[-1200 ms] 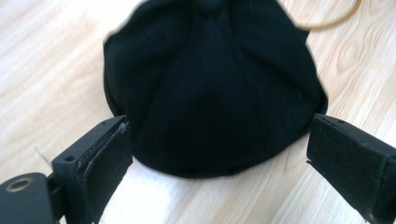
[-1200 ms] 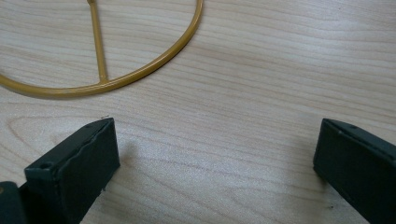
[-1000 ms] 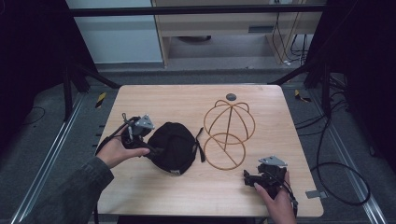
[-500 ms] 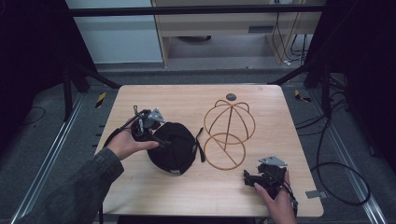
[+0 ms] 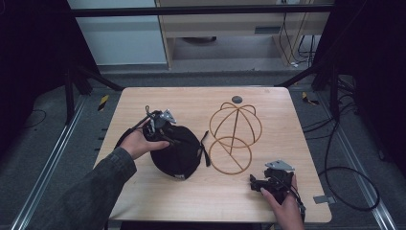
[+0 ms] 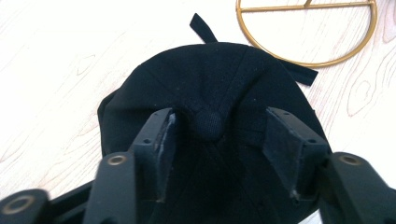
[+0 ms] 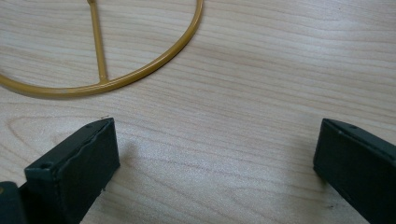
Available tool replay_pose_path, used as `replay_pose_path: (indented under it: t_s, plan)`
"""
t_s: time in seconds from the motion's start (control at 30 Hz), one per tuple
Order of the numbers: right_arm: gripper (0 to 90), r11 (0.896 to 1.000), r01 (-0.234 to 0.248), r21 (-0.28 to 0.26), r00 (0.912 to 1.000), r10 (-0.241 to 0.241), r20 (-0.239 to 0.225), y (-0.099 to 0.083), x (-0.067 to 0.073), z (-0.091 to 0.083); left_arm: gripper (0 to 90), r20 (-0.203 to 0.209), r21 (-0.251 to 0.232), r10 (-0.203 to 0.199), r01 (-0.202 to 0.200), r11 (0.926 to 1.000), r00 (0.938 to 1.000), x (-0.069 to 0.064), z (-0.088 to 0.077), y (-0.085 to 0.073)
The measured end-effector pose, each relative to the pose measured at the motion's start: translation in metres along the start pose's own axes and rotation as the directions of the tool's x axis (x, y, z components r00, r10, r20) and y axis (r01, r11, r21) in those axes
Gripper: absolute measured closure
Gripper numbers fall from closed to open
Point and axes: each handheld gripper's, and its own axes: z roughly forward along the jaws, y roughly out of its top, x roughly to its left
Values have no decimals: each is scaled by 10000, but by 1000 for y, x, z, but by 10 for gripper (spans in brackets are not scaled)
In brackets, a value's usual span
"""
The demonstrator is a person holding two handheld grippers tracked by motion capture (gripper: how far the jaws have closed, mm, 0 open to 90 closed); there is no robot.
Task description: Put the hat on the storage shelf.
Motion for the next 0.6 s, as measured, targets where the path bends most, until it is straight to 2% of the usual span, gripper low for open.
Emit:
replay_pose_path:
  t_s: [0.33, 0.37, 0.4, 0.5, 0.6]
  plan:
    - [4, 10000, 0, 1, 10000, 0, 1, 0, 0, 0, 578, -211, 203, -51, 55, 9998, 9998, 1, 13, -3]
    - [4, 10000, -3, -1, 10000, 3, 2, 0, 0, 0, 603, -159, 112, -136, 138, 9998, 9998, 1, 14, -4]
    - [4, 10000, -5, 0, 10000, 5, 1, 0, 0, 0, 665, -75, 55, -198, 199, 9998, 9998, 2, 14, -5]
    - [4, 10000, -2, -2, 10000, 2, 1, 0, 0, 0, 698, -87, -2, -276, 276, 9996, 9996, 3, 13, -6]
    - [4, 10000, -1, 2, 10000, 1, 3, 0, 0, 0, 717, -153, -335, -463, 458, 9984, 9988, 4, 8, -7]
